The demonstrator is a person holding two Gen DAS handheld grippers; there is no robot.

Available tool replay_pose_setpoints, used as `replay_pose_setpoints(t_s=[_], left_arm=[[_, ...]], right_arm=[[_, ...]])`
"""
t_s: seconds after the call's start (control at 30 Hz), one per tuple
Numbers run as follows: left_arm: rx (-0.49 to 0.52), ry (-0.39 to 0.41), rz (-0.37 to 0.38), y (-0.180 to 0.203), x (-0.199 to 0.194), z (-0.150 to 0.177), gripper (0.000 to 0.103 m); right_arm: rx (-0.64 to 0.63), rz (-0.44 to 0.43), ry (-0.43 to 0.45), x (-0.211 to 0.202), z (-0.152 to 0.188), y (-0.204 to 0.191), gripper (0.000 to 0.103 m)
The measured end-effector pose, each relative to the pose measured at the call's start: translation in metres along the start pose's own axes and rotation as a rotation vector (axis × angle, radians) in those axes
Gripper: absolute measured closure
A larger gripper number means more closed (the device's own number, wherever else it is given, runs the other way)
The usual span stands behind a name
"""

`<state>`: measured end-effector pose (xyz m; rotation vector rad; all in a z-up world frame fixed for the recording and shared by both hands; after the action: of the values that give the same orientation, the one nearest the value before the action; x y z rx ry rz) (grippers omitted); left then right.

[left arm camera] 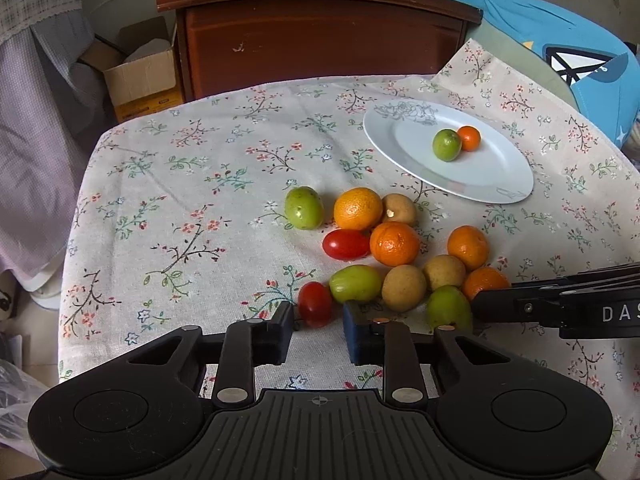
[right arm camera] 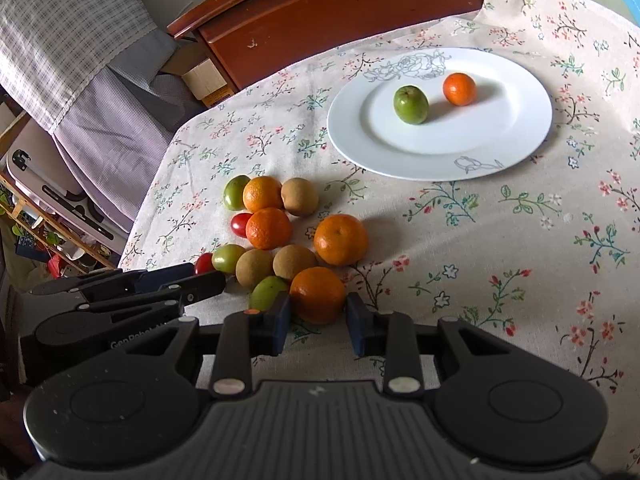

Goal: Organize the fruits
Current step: 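Grasp a red cherry tomato with the left tool while the right grasps a tangerine, then lift both fruits onto the white plate and open both tools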

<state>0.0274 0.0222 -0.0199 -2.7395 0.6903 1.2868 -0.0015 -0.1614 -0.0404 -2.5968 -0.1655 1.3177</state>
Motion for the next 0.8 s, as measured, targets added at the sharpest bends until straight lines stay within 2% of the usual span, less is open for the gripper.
replay_pose_setpoints(t_s=[0.33,0.4,0.53,0.8], left_arm=[[0.014,0.008,-0.008,0.003,0.002,0.000,0.079],[0.009,0.010,0.009,0.003,0.001,0.000,0.088],[0.030,0.026,0.002,0.007,-0.004,-0.001,0.088],[0.006,0.079,0.011,0.009,-0.020,-0.010,0.088]], right_arm=[[0.009,0.006,-0.002,0.000,0.000,0.001,0.073],[0.011,0.007,-0.001,0.000,0.000,0.001,0.073],[0.023,0.008,0.005,-0.002,-0.002,0.003,0.074],[0.043,-0.022,0.040,-0.014,-0.010,0.004,0.074]])
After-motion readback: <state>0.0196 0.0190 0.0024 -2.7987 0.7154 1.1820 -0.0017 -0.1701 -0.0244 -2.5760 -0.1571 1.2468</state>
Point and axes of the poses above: each gripper's, at about its wrist camera, not at the fingertips, and x roughly the way its jaws point, y to its right, z to its underside, the point moved 3 cm from there along x, roughly the way its jaws point, and after that the axes turned 8 degrees about z, right-handed, at the moved point
